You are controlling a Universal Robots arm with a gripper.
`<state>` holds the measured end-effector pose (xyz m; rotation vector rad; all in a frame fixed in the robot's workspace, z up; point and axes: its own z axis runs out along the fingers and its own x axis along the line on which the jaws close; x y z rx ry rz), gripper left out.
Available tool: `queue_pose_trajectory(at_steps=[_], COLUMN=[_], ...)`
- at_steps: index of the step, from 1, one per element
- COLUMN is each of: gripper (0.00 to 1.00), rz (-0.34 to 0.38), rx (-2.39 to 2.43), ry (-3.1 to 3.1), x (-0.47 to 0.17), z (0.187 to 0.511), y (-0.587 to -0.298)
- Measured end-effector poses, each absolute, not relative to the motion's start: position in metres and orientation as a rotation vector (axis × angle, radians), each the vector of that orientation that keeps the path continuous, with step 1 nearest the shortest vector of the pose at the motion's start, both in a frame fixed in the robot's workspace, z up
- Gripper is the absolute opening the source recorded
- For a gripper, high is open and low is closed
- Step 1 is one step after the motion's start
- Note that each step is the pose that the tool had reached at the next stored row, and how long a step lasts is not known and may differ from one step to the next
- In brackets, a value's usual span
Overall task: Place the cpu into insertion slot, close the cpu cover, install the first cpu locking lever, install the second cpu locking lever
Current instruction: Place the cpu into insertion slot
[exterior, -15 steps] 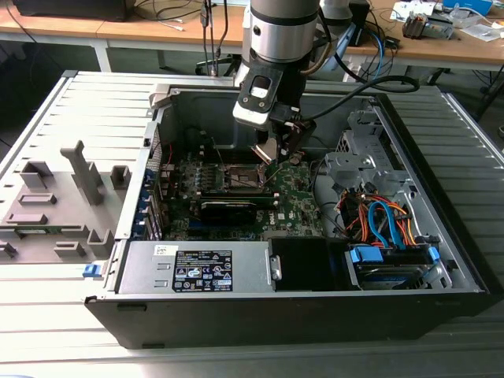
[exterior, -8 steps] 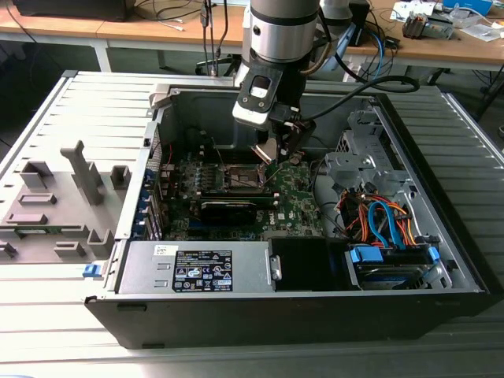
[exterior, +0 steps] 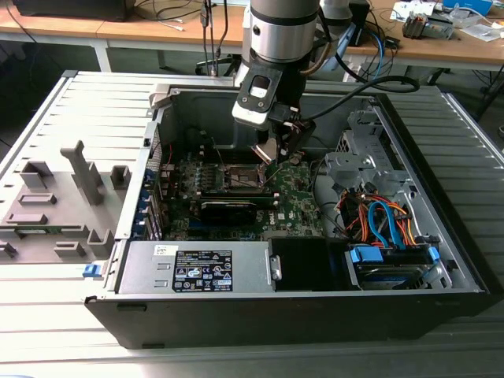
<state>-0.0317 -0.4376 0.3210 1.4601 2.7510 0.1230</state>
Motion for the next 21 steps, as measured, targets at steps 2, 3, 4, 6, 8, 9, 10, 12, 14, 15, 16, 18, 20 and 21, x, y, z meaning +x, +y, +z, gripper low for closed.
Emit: queue_pose_trajectory(at_steps=[2,3,4,6,8,9,10,12,14,15,16,18,20,21], gripper=[0.55,0.55,0.55,0.55,0.55,0.55,0.55,0.55,0.55,0.55,0.55,0.55,0.55,0.55], rz=[0.123,0.123,0.123,0.123,0.123,0.123,0.123,0.123,0.123,0.123,0.123,0.123,0.123,0.123], rx=[1.463,1.464,1.465,1.467,1.469,1.470,1.471,1.473,1.475,1.477,1.477,1.480,1.482,1.483], ry=[2.749,2.749,2.748,2.747,2.746,2.745,2.745,2.744,2.742,2.742,2.741,2.740,2.738,2.738], x=[-0.0317,-0.0317,-0.0317,-0.0317,-0.0317,-0.0317,-0.0317,-0.0317,-0.0317,-0.0317,-0.0317,-0.0317,-0.0317,-0.0317], z=[0.3210,0.3210,0.3210,0.3210,0.3210,0.3210,0.3210,0.3210,0.3210,0.3210,0.3210,0.3210,0.3210,0.3210], y=[-0.4376,-0.4376,-0.4376,-0.4376,-0.4376,-0.4376,-0.4376,-0.4376,-0.4376,-0.4376,-0.4376,-0.4376,-0.4376,-0.4376])
